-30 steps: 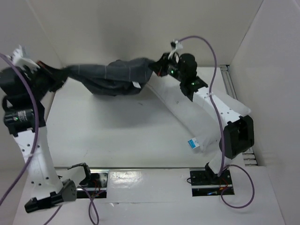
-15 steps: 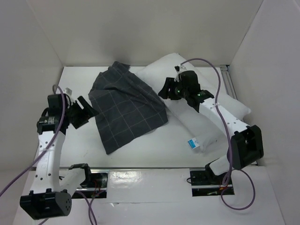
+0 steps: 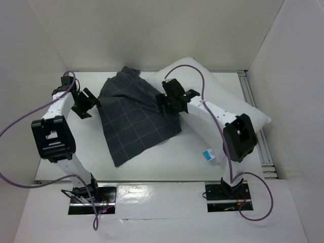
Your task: Put the pillow into the pillowcase
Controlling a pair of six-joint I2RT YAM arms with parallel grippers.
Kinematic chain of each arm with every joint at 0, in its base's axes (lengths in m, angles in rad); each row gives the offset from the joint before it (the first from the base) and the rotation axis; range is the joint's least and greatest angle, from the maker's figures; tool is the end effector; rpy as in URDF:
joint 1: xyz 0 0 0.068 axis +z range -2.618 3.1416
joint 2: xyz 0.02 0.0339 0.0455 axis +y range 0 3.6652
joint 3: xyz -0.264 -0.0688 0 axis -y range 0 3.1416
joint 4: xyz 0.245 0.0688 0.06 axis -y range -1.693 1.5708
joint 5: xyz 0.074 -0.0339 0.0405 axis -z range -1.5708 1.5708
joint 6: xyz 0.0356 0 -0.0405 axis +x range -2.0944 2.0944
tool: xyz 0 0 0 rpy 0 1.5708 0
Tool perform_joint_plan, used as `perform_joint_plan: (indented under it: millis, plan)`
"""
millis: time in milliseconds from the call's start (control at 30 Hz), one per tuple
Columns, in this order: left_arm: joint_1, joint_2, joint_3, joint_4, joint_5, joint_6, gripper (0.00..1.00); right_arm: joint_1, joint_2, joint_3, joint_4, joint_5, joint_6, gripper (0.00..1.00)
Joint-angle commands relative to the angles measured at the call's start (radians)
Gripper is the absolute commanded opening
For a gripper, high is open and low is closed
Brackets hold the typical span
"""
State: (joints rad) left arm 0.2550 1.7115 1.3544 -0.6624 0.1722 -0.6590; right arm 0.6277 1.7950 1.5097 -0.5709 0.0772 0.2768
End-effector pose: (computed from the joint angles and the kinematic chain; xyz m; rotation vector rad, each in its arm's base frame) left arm 0.3544 0.0861 0.2526 -1.0951 2.3716 -0.3690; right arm 0.3273 0.2341 0.2768 -0.3926 2.4169 0.3144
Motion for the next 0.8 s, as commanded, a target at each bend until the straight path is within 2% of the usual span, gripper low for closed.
perform_joint_plan:
  millis: [0, 133, 267, 333, 400, 433, 467, 500, 600, 767]
  plan:
    - [0.012, 0.101, 0.092, 0.037, 0.038, 0.019, 0.85, -0.006, 0.007, -0.015, -0.069, 0.111, -0.013, 0.84]
    - [0.012, 0.217, 0.115, 0.089, 0.143, 0.030, 0.85, -0.026, 0.070, -0.016, -0.069, 0.102, -0.013, 0.84]
    - [-0.020, 0.280, 0.135, 0.150, 0.165, 0.021, 0.82, -0.040, 0.130, -0.016, -0.060, 0.104, -0.004, 0.82]
    - [-0.020, 0.309, 0.146, 0.173, 0.200, 0.021, 0.73, -0.049, 0.130, -0.043, -0.025, 0.104, 0.005, 0.71]
    - [-0.020, 0.321, 0.169, 0.173, 0.225, 0.021, 0.39, -0.049, 0.130, -0.043, -0.003, 0.104, 0.005, 0.53]
    - [-0.020, 0.321, 0.179, 0.173, 0.225, 0.021, 0.19, -0.049, 0.130, -0.043, 0.008, 0.104, 0.005, 0.23]
    - [-0.020, 0.321, 0.195, 0.155, 0.237, 0.021, 0.03, -0.049, 0.130, -0.034, 0.008, 0.087, -0.004, 0.08]
    - [-0.020, 0.321, 0.224, 0.143, 0.237, 0.021, 0.00, -0.049, 0.130, -0.025, 0.008, 0.078, -0.004, 0.00]
    - [-0.011, 0.246, 0.238, 0.130, 0.228, 0.030, 0.00, -0.040, 0.107, 0.007, 0.008, 0.030, -0.060, 0.00]
    - [0.026, 0.012, 0.339, 0.074, 0.161, 0.052, 0.00, -0.029, -0.077, 0.007, 0.065, -0.098, -0.106, 0.00]
